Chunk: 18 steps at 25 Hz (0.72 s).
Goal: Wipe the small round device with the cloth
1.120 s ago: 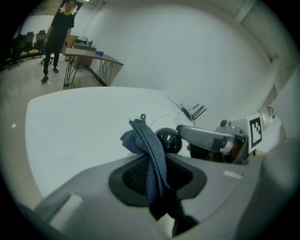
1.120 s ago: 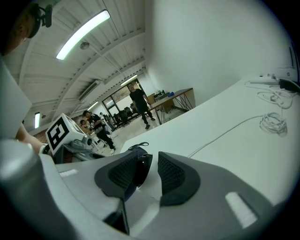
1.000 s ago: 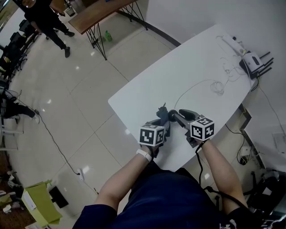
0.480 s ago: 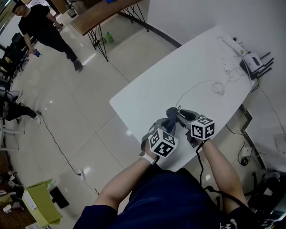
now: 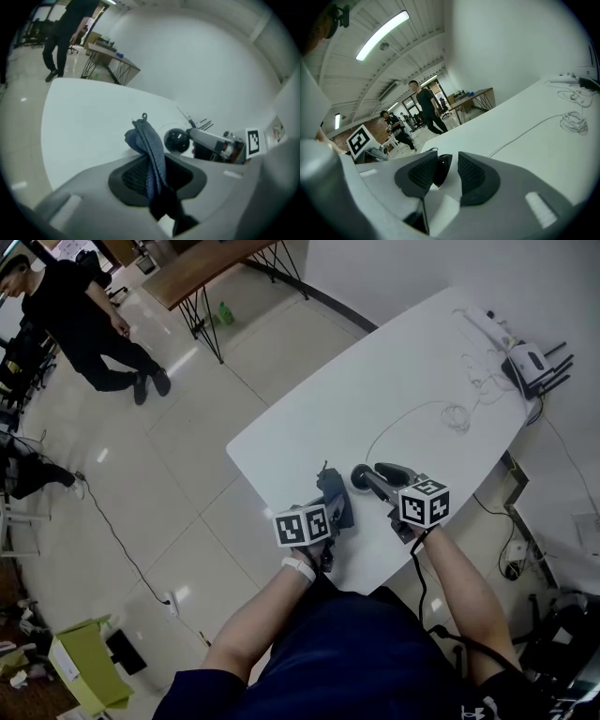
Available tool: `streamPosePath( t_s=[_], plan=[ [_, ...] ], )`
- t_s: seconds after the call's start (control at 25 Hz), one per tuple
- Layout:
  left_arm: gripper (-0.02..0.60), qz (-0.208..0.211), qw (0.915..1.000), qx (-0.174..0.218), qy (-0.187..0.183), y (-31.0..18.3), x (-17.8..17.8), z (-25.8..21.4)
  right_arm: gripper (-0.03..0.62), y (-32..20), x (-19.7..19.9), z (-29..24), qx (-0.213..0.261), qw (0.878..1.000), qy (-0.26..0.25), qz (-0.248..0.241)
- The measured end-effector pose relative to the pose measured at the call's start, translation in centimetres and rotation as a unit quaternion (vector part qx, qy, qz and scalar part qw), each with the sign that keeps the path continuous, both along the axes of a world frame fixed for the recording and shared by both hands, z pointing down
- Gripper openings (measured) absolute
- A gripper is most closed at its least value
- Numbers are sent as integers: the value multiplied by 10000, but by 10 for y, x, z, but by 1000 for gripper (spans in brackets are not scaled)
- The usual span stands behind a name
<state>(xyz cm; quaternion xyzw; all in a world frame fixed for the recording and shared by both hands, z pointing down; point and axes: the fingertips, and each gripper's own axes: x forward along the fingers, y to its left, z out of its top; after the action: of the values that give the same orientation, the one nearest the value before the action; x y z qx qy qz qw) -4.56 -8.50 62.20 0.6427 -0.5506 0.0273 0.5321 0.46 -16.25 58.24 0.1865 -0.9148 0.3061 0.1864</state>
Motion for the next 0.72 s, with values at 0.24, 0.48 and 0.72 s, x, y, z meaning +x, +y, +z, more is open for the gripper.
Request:
streamPosePath(
  t_s=[0.24,0.48,0.72],
  plan=[
    [92,-266,9960,-537,658,3,26,41,144,-1,0,-2,-7,10000,-19,18],
    [92,-505,9909,-707,1023,0,31,47,144,0,0,-1,-22,10000,-37,47],
    [92,-272,9930,-343,1094,-10,40,7,144,-1,2,-1,-33,9999,-56,84]
  ],
)
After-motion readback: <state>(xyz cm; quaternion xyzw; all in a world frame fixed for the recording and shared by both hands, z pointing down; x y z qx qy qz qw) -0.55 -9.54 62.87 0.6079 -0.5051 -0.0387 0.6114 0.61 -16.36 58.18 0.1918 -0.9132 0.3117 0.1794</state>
